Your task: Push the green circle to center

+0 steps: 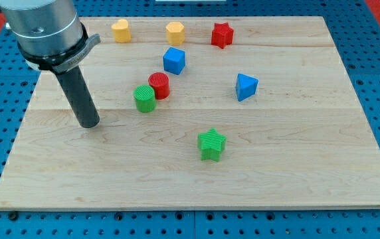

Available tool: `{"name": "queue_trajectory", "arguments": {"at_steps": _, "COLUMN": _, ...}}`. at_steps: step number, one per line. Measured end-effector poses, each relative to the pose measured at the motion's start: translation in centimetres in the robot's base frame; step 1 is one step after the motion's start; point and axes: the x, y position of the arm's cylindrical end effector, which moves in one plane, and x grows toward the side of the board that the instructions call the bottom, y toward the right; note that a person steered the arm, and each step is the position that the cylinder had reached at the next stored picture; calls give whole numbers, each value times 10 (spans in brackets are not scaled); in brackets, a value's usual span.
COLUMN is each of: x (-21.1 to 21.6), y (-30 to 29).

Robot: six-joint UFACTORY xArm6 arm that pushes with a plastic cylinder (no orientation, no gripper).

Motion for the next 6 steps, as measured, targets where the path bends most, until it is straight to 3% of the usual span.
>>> {"name": "queue_trajectory", "arguments": {"at_steps": 6, "x": -56, "y": 71}}
